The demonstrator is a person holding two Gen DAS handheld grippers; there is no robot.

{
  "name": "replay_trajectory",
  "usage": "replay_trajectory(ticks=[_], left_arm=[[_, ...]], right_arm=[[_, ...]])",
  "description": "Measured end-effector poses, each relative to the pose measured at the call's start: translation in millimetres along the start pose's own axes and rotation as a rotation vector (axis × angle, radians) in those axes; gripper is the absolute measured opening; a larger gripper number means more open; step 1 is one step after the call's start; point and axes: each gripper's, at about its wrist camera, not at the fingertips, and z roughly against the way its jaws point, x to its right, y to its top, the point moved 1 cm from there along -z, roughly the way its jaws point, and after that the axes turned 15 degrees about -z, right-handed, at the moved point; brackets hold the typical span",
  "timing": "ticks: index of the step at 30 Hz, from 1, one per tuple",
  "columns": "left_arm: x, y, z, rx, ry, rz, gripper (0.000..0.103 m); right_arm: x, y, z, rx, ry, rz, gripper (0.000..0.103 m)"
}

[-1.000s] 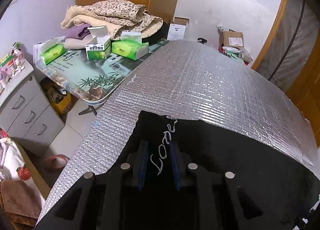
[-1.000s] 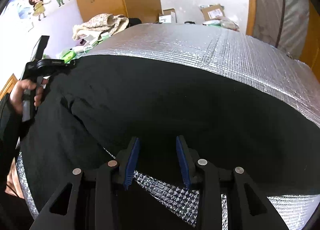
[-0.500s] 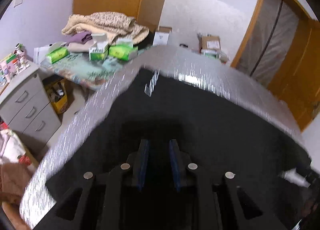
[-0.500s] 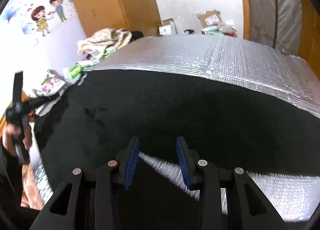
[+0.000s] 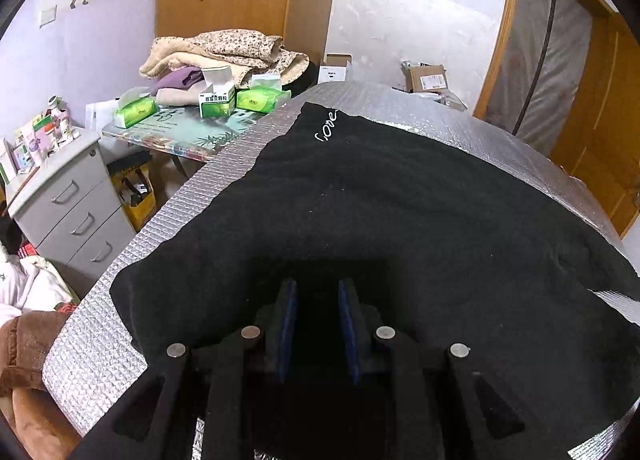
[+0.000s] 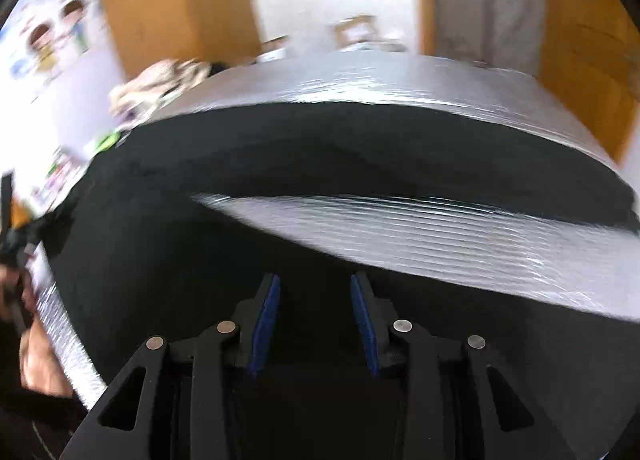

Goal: Fold clothes

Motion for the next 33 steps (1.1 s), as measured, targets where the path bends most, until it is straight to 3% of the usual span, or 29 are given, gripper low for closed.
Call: replay_trajectory(ticks=[6, 12, 18, 27, 33], left_arm=[[4, -9, 8, 0.015, 0.024, 0.000, 0.023], [20, -1, 17, -0.031, 0.076, -0.006, 0.023], [53, 10, 31, 0.005, 0.061, -0.065, 0.023], [81, 6, 10, -0.050, 0.035, -0.112, 0.023], [87, -2, 8, -0.031, 0.061, -0.149, 0.023]], right_arm=[[49, 0, 16, 0.025, -0.010, -0.174, 0.037], [38, -3, 13, 0.027, -0.077, -0.077, 0.040], [25, -9, 7, 0.027, -0.155, 0.003, 0.041], [31, -7, 6, 0.034, -0.145, -0.011, 0.041], [29, -8, 5, 0.039, -0.143, -0.010, 0.041]])
